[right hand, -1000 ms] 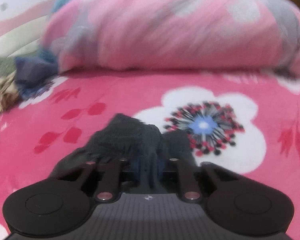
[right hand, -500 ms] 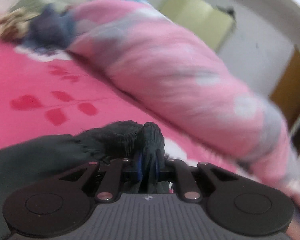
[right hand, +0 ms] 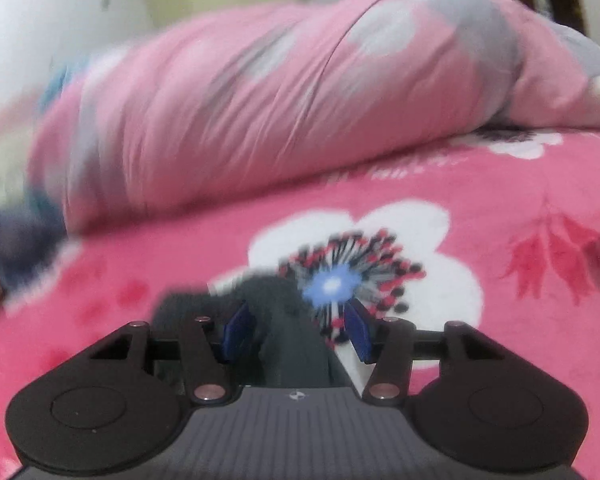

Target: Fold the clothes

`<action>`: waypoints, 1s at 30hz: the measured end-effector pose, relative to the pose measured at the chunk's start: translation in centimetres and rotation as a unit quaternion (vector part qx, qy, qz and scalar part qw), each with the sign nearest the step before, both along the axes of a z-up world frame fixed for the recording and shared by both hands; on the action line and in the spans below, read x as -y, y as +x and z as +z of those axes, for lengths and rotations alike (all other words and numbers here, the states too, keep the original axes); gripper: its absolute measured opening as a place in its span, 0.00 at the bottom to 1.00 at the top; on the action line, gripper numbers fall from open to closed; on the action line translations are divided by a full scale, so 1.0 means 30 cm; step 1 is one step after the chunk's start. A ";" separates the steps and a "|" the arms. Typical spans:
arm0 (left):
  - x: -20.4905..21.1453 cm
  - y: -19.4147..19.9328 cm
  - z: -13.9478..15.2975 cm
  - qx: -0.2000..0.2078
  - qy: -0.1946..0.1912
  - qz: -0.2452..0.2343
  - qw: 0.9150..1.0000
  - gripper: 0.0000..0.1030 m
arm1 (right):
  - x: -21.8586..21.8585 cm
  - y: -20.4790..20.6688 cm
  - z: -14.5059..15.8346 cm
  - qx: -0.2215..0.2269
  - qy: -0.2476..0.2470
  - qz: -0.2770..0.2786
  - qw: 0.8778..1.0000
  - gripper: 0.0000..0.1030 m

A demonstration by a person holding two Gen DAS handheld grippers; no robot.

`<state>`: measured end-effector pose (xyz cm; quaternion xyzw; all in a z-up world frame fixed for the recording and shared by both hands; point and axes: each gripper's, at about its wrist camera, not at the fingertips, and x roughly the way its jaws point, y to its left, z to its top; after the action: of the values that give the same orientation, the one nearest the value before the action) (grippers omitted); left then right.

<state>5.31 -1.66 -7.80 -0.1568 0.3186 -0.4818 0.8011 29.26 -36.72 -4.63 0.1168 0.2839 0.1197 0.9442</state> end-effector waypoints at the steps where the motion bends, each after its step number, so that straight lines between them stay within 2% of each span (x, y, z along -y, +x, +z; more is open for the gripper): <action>1: 0.003 0.003 -0.007 0.001 -0.001 0.000 1.000 0.47 | 0.004 -0.019 0.024 0.009 0.002 -0.003 1.000 0.54; 4: 0.001 0.001 -0.018 0.003 -0.005 -0.001 1.000 0.47 | -0.033 -0.042 0.074 0.023 -0.005 0.024 0.999 0.49; 7: 0.005 0.003 -0.030 0.005 -0.006 -0.001 1.000 0.47 | -0.108 -0.014 0.051 0.000 -0.028 0.066 0.997 0.36; 10: 0.012 -0.001 -0.050 0.007 -0.005 0.001 1.000 0.47 | -0.186 0.061 -0.065 -0.051 -0.071 0.058 0.994 0.34; 11: 0.015 0.000 -0.055 0.007 -0.005 0.002 1.000 0.47 | -0.193 0.083 -0.112 -0.067 -0.071 0.050 0.994 0.34; 13: 0.018 0.001 -0.059 0.004 -0.003 0.007 1.000 0.47 | -0.164 0.090 -0.134 -0.067 -0.023 0.029 0.997 0.34; 16: 0.018 -0.005 -0.047 -0.004 0.002 0.016 1.000 0.47 | -0.100 0.054 -0.065 -0.084 0.053 -0.006 0.995 0.36; 18: 0.008 -0.023 -0.039 -0.007 0.005 0.022 1.000 0.47 | -0.061 -0.006 -0.005 -0.072 0.063 -0.019 0.995 0.40; 20: -0.001 -0.036 -0.027 -0.009 0.007 0.032 0.999 0.48 | -0.033 -0.061 0.042 -0.060 0.033 -0.029 0.997 0.50; 21: -0.005 -0.042 -0.022 -0.011 0.008 0.039 0.999 0.49 | -0.019 -0.089 0.063 -0.057 0.014 -0.033 0.998 0.51; 23: -0.013 -0.056 -0.012 -0.013 0.011 0.052 0.998 0.53 | 0.004 -0.137 0.072 -0.069 -0.016 -0.032 0.997 0.58; 26: -0.036 -0.083 0.004 -0.009 0.026 0.074 0.997 0.54 | -0.003 -0.181 0.053 -0.083 -0.059 -0.026 0.994 0.58; 28: -0.054 -0.095 0.014 -0.010 0.038 0.089 0.995 0.54 | -0.030 -0.187 0.050 -0.068 -0.086 -0.019 0.994 0.58; 30: -0.071 -0.088 0.028 -0.014 0.044 0.107 0.993 0.54 | -0.052 -0.161 0.049 -0.055 -0.086 -0.014 0.995 0.58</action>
<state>2.66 0.45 -6.97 -0.1612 0.3322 -0.3768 0.8495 24.43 -35.15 -3.15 0.0454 0.3430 0.0752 0.9352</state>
